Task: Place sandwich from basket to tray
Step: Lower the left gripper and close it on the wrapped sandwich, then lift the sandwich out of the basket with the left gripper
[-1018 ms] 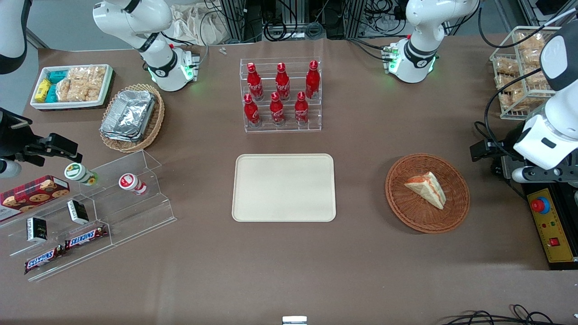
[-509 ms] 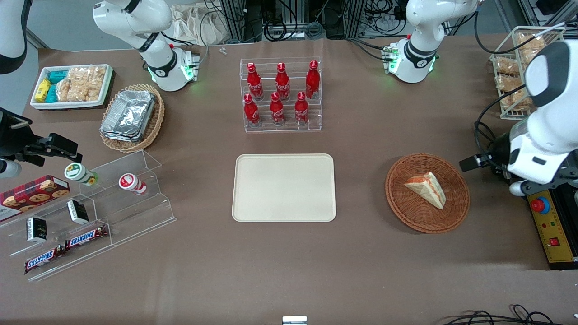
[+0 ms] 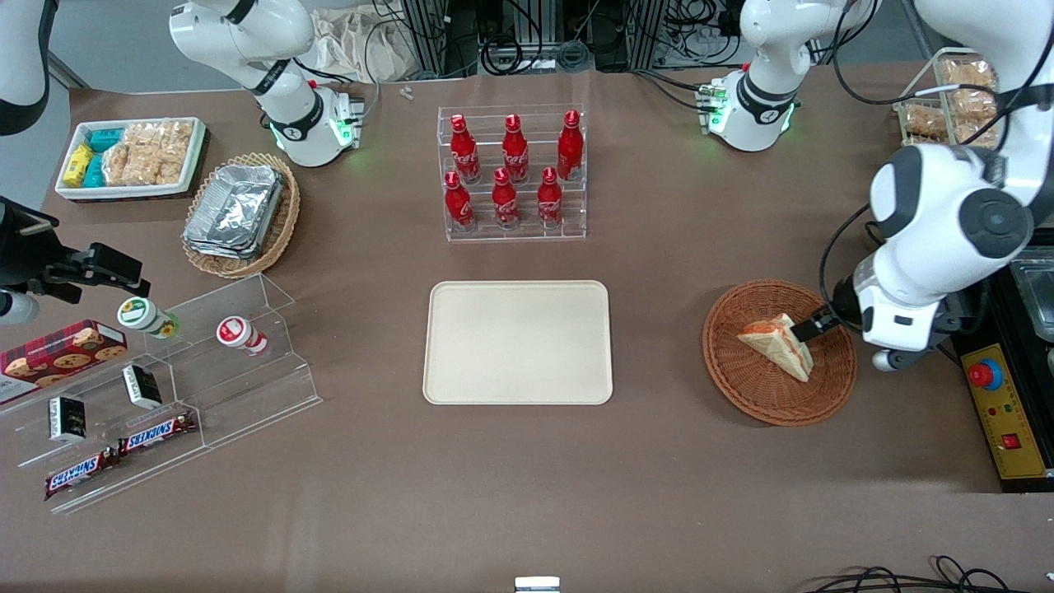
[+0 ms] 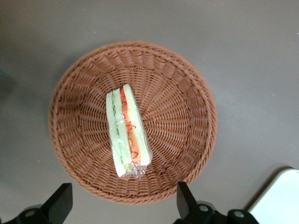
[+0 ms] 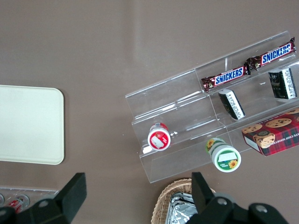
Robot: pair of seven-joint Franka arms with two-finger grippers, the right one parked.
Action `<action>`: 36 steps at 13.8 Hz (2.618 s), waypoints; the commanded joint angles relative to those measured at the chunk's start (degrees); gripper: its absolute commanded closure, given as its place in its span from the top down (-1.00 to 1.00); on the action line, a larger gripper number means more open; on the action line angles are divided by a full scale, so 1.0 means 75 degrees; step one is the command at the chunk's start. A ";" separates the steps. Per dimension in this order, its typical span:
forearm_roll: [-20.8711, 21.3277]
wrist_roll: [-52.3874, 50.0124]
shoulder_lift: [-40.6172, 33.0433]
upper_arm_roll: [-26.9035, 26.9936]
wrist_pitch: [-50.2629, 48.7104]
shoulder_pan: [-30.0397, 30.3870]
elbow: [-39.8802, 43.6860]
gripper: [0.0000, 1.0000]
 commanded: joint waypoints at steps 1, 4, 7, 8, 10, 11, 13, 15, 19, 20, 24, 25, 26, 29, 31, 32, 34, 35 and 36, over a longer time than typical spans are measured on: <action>0.0046 -0.0360 0.0179 0.0028 0.0729 0.0086 -0.0605 1.00; 0.0058 -0.0875 0.0730 0.0052 0.1291 0.0087 -0.0605 1.00; 0.0058 -0.0994 0.1024 0.0063 0.1398 0.0087 -0.0605 1.00; 0.0058 -0.1017 0.1071 0.0075 0.1457 0.0087 -0.0617 1.00; 0.0058 -0.1029 0.1177 0.0110 0.1492 0.0098 -0.0675 1.00; 0.0058 -0.1017 0.1200 0.0157 0.1550 0.0087 -0.0699 1.00; 0.0070 -0.1029 0.1306 0.0181 0.1632 0.0098 -0.0734 1.00; 0.0058 -0.1029 0.1399 0.0181 0.1691 0.0098 -0.0734 1.00; 0.0070 -0.1041 0.1622 0.0181 0.1937 0.0087 -0.0734 0.41; 0.0070 -0.1134 0.1634 0.0181 0.1949 0.0087 -0.0723 -0.13; 0.0070 -0.1719 0.1623 0.0181 0.1949 0.0051 -0.0594 -1.00; 0.0070 -0.1848 0.1611 0.0181 0.1938 0.0028 -0.0513 -1.00; 0.0104 -0.1896 0.1564 0.0169 0.1926 0.0016 -0.0477 -1.00; 0.0362 -0.1920 0.1331 0.0157 0.1437 0.0016 -0.0243 -1.00; 0.0432 -0.1896 0.1236 0.0111 -0.0092 -0.0007 0.0724 -1.00; 0.0653 -0.1873 0.1259 0.0087 -0.0971 -0.0019 0.1311 -1.00; 0.0843 -0.1814 0.1294 -0.0147 -0.2194 -0.0007 0.2319 -1.00; 0.0843 -0.1814 0.1294 -0.0217 -0.2535 -0.0007 0.2719 -1.00; 0.0843 -0.1826 0.1294 -0.0392 -0.2899 -0.0007 0.3140 -1.00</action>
